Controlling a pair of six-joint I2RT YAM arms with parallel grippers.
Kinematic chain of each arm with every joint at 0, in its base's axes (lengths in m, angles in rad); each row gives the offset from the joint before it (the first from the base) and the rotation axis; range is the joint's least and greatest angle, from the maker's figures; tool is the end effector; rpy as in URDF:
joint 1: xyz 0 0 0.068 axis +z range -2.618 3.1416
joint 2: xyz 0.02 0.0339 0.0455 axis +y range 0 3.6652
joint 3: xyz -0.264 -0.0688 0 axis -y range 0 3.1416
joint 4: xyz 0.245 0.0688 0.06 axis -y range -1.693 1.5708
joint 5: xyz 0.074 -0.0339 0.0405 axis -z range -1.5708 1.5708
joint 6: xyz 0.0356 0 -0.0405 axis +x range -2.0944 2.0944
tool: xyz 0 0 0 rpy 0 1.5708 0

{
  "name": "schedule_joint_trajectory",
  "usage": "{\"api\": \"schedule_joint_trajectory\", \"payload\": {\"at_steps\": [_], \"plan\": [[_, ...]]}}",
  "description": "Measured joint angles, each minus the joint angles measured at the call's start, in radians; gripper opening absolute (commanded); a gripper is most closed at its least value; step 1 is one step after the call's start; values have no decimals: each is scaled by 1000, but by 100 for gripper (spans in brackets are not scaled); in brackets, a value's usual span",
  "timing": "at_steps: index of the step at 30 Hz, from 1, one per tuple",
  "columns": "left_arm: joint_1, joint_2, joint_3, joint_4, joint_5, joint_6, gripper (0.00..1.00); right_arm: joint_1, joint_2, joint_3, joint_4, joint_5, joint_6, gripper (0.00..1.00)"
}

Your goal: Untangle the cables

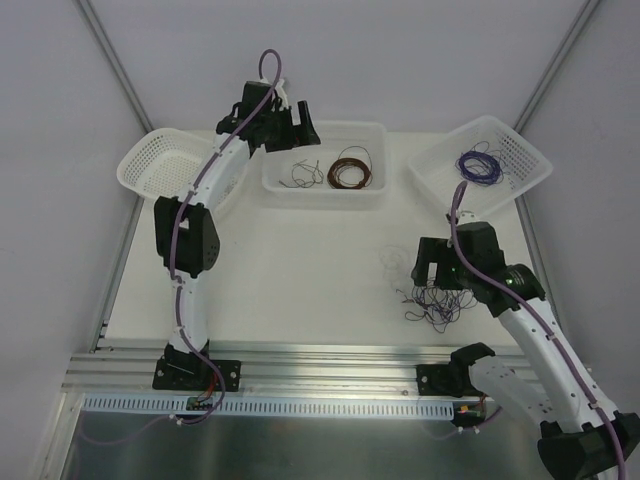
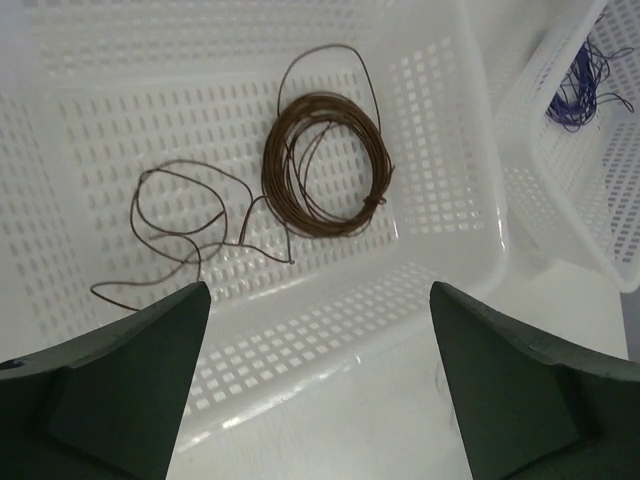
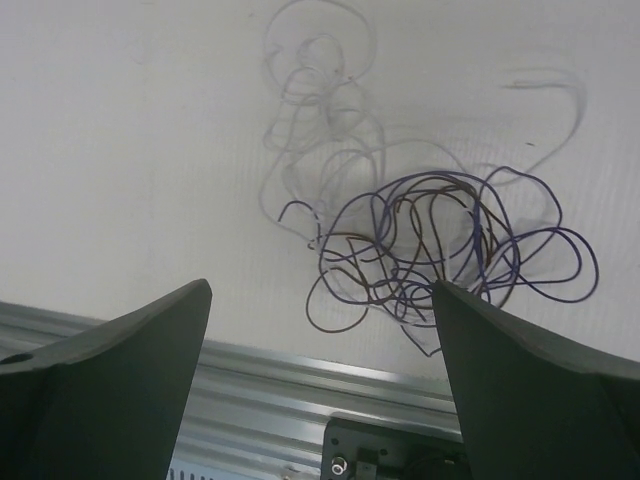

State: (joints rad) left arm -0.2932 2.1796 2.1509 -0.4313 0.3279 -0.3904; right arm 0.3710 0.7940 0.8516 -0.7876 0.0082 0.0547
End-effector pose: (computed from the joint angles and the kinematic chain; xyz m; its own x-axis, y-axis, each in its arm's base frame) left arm 0.4889 -0.1596 0.3352 -0.6023 -0.1945 -0.7742 0.3468 0.8098 -0.4732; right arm 0.1471 0.0569 0.3027 -0.6401 -0.1903 -0.7444 -0.3223 0.9460 0.0353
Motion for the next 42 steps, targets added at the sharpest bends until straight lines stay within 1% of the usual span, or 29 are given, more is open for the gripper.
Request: {"api": "schedule_joint_trajectory", "payload": {"at_steps": [1,4,9,13,17,19,22,26,30,33,38,42], "plan": [[-6,-28,-40,-1,-5,10,98,0,9,-5,-3,26,9,98],[-32,-143,-175,4,-16,18,99,-3,27,-42,-9,96,43,99],[-96,-443,-423,22,-23,12,99,-35,86,-115,-20,159,113,99],[-164,-680,-629,48,-27,1,99,-49,126,-194,14,156,146,93],[-235,-820,-821,52,-41,-14,99,-45,212,-255,95,96,162,85],[-266,-869,-930,58,-50,-18,99,-17,262,-263,142,71,166,83],[-296,-935,-1085,45,-69,-26,99,69,333,-248,222,25,171,82],[-317,-1051,-1260,21,-93,-56,99,204,493,-149,297,-13,183,81],[-343,-1155,-1348,24,-117,-95,99,324,644,-14,363,-44,209,81],[-375,-1200,-1373,26,-136,-119,99,385,689,68,369,-45,222,85],[-443,-1182,-1366,27,-182,-141,98,418,661,149,337,-21,229,89],[-519,-1072,-1293,26,-231,-148,96,406,570,167,269,47,227,91]]}}
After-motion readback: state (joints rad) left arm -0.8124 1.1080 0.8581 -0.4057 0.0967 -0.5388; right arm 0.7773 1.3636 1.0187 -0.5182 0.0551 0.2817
